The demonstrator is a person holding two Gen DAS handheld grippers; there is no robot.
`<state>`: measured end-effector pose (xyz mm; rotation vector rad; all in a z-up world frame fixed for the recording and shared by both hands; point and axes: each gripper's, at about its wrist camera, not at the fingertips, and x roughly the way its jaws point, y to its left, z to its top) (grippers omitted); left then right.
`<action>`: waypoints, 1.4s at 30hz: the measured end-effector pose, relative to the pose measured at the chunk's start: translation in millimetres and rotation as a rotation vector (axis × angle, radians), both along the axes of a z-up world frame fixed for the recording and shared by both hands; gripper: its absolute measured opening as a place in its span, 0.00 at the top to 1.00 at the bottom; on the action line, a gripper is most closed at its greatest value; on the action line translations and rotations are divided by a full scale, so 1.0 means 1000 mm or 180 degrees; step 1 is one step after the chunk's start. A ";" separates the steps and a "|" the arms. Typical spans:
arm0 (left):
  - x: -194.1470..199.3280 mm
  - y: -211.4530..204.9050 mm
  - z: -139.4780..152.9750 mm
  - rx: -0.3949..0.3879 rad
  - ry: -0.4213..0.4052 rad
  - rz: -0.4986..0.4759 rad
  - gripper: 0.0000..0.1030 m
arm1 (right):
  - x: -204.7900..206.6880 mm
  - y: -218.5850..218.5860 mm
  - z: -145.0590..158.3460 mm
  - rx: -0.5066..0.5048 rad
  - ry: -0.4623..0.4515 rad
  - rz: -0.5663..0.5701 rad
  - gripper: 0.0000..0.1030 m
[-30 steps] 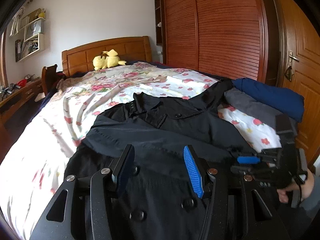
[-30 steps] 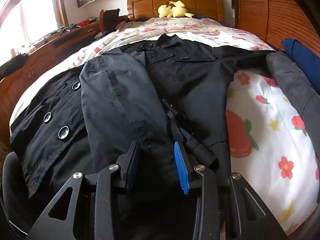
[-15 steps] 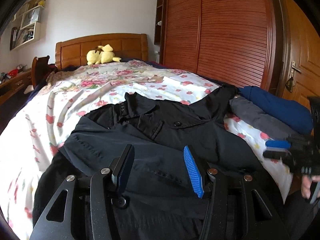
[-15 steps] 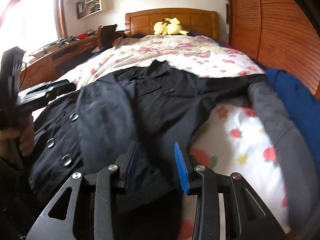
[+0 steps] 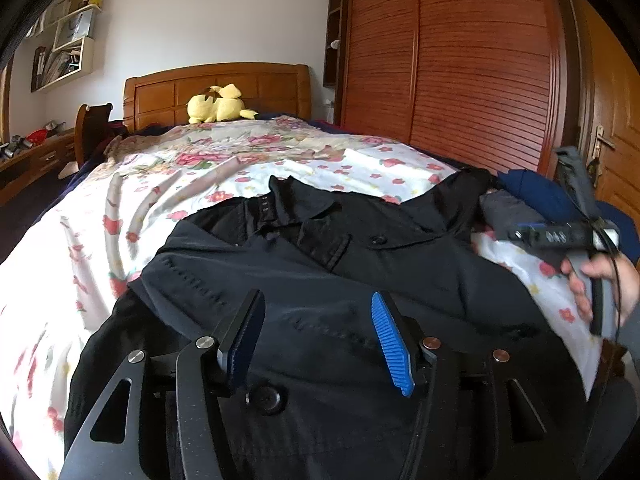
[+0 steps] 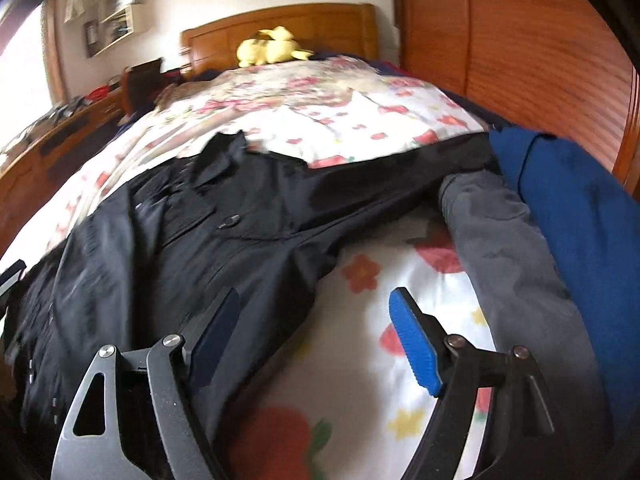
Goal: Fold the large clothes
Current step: 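Move the right gripper to the other coat sleeve and grasp it, then carry the sleeve with the right gripper across the coat front and release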
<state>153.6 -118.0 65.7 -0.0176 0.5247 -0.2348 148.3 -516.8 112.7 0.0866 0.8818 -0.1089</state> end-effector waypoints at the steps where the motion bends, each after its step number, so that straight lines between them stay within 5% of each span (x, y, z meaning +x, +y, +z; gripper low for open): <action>1: 0.000 -0.001 0.001 0.0005 -0.0003 0.0007 0.42 | 0.007 -0.004 -0.002 0.0019 0.0029 -0.0032 0.24; 10: -0.001 0.004 0.000 -0.0057 -0.0030 0.0029 0.35 | 0.068 -0.035 -0.024 0.0054 0.0314 -0.0319 0.33; 13: 0.002 0.003 -0.002 -0.0061 -0.0006 0.0029 0.35 | 0.083 -0.041 -0.030 0.0098 0.0393 -0.0407 0.44; 18: 0.003 0.003 -0.002 -0.0073 0.0016 0.0007 0.34 | 0.097 -0.034 -0.027 -0.0044 0.0386 -0.0355 0.85; 20: 0.003 0.003 -0.003 -0.0081 0.0028 0.0002 0.34 | 0.099 -0.024 -0.019 -0.0142 0.0292 -0.0227 0.90; 26: 0.003 0.002 -0.002 -0.0064 0.0028 -0.0003 0.34 | 0.084 0.035 0.019 -0.0263 -0.0056 0.0517 0.93; 30: 0.002 0.004 -0.003 -0.0064 0.0022 0.0002 0.34 | 0.065 0.081 0.025 -0.0230 0.0022 0.1014 0.93; 33: 0.002 0.003 -0.003 -0.0058 0.0027 0.0010 0.34 | 0.061 0.100 0.018 -0.0217 0.0272 0.0957 0.93; 40: -0.001 0.003 -0.003 -0.0076 0.0012 -0.0003 0.33 | 0.055 0.099 0.019 -0.0295 0.0346 0.0855 0.92; 42: -0.001 0.003 -0.003 -0.0066 0.0015 -0.0013 0.33 | 0.051 0.094 0.029 -0.0382 0.0241 0.0816 0.82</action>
